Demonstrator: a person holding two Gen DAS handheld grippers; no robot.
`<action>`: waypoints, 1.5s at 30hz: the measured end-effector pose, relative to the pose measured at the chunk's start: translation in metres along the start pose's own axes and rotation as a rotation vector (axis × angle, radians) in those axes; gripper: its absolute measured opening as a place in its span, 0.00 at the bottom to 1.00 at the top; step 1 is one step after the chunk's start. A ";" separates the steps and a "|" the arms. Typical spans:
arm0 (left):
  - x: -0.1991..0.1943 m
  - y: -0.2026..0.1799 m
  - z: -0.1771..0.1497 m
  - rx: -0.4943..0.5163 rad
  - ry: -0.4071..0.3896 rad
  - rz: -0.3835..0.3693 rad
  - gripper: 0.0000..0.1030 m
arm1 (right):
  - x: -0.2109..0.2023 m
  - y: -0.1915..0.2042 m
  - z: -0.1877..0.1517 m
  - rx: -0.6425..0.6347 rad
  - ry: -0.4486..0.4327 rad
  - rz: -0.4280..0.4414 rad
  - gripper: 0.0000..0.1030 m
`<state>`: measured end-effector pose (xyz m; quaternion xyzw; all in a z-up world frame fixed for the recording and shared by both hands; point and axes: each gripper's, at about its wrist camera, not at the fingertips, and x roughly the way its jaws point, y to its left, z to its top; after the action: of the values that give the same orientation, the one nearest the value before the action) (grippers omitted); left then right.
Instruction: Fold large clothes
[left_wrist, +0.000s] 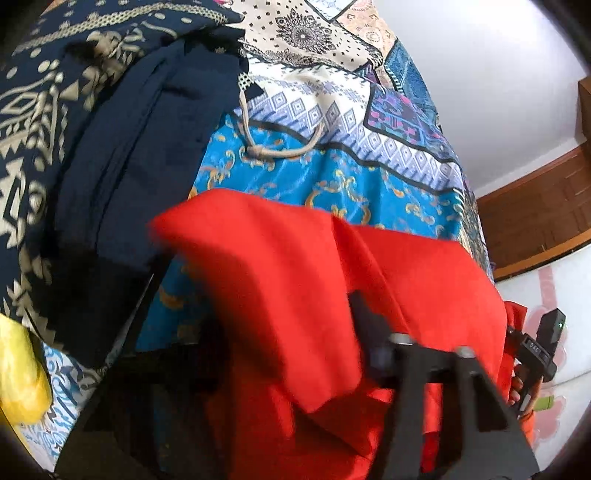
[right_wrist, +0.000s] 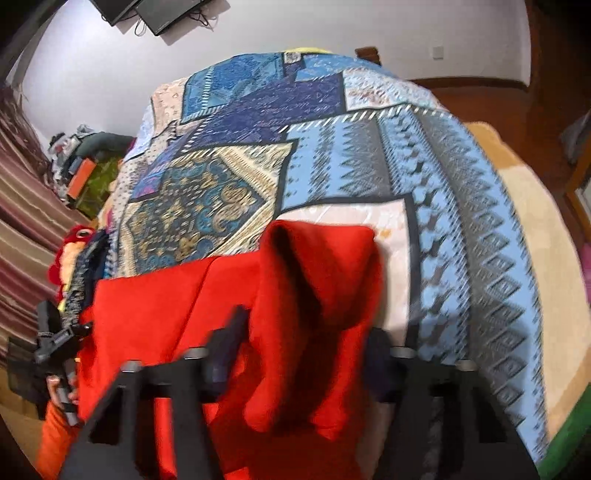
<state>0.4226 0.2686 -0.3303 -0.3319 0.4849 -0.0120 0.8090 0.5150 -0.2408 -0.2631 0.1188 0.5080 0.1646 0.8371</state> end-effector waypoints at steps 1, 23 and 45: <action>-0.001 -0.002 0.002 -0.006 -0.004 -0.014 0.31 | -0.001 -0.001 0.002 0.007 -0.001 0.018 0.22; -0.063 -0.096 0.116 0.224 -0.286 0.165 0.19 | -0.012 0.081 0.119 -0.095 -0.239 -0.013 0.10; 0.009 -0.056 0.104 0.354 -0.126 0.541 0.47 | -0.004 -0.015 0.094 -0.098 -0.216 -0.374 0.76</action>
<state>0.5267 0.2769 -0.2744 -0.0456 0.4948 0.1398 0.8565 0.5996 -0.2594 -0.2226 -0.0012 0.4200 0.0172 0.9073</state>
